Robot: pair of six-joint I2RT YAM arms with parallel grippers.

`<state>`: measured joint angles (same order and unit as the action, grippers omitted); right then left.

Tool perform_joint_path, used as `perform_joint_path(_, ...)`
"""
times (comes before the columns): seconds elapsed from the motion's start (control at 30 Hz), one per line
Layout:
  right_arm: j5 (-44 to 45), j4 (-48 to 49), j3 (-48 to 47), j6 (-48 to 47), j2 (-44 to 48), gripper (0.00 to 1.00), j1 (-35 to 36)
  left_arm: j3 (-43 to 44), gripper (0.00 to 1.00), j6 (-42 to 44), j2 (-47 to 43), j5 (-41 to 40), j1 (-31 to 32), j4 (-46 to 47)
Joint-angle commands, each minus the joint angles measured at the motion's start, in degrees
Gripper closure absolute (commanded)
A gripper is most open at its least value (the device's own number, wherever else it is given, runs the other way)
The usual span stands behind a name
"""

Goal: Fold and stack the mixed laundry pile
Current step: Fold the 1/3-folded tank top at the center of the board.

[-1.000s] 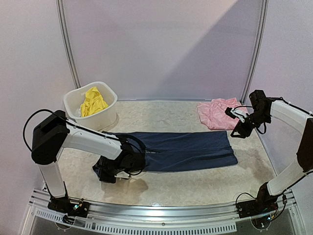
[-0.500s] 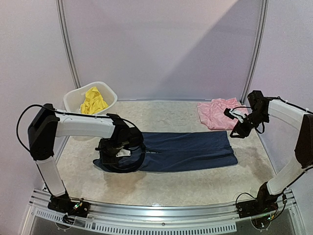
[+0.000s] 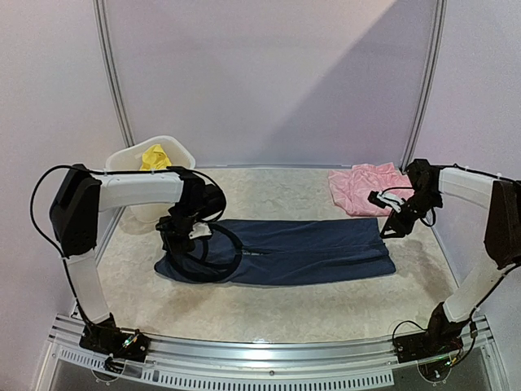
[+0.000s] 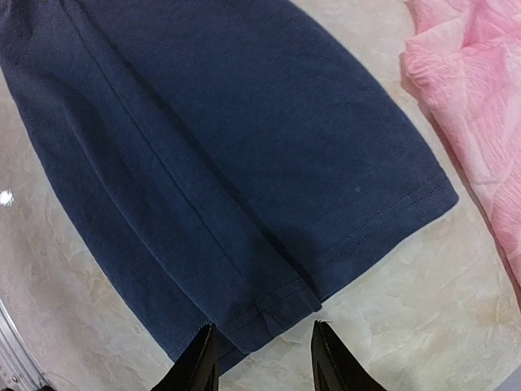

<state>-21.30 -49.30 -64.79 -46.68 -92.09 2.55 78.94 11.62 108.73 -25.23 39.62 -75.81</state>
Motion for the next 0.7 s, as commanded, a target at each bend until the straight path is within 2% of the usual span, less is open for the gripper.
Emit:
perform_joint_path(0.0,-3.6,-3.4,2.5,-8.4,-1.3,0.62,0.3,2.6,1.00,-2.4,1.6,5.5,-2.8,-2.1)
perform_joint_path(0.2,-2.9,-4.9,4.0,-16.1,-5.0,0.68,0.4,5.0,1.00,-4.4,4.7,11.4,-6.4,-3.7)
perform_joint_path(0.47,1.1,0.3,6.3,-17.9,-7.1,0.60,0.5,6.5,1.00,-6.5,6.4,15.8,-10.3,-4.7)
perform_joint_path(0.67,4.1,3.4,6.2,-16.5,-9.0,0.61,0.4,8.0,1.00,-8.7,6.0,23.9,-14.6,-5.8)
